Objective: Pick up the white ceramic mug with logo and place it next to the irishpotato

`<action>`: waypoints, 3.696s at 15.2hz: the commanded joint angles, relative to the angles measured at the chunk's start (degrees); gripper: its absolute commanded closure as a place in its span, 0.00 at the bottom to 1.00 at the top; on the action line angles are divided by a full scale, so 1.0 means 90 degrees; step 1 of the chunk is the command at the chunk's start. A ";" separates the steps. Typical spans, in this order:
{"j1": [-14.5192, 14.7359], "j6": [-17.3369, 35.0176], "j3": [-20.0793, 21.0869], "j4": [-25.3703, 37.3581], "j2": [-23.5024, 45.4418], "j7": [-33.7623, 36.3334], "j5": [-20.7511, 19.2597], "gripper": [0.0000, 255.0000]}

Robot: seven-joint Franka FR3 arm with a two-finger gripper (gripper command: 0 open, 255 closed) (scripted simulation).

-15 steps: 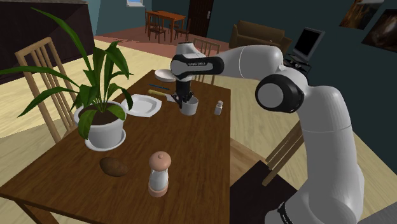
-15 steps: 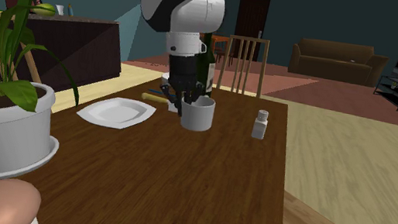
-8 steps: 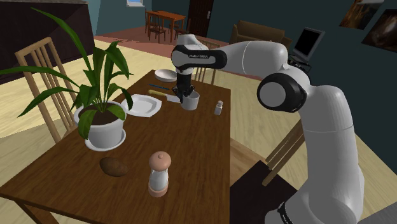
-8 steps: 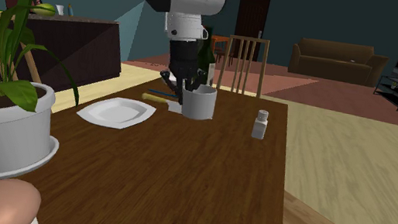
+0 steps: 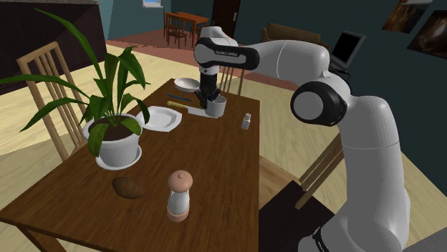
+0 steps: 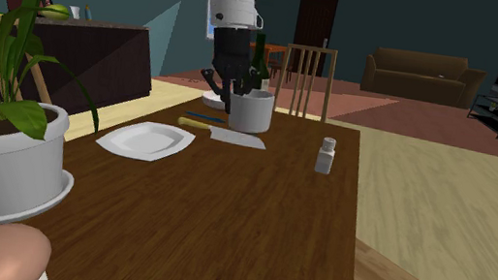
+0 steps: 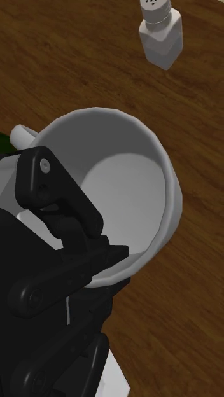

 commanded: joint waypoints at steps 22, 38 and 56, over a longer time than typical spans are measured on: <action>0.1583 0.0087 0.0534 -0.1111 -0.0984 0.2072 -0.0043 1.00; 0.2317 0.0627 0.0785 -0.1394 -0.0725 0.3051 -0.0094 1.00; 0.2313 0.1926 0.0752 -0.2263 -0.0293 0.3070 -0.0146 1.00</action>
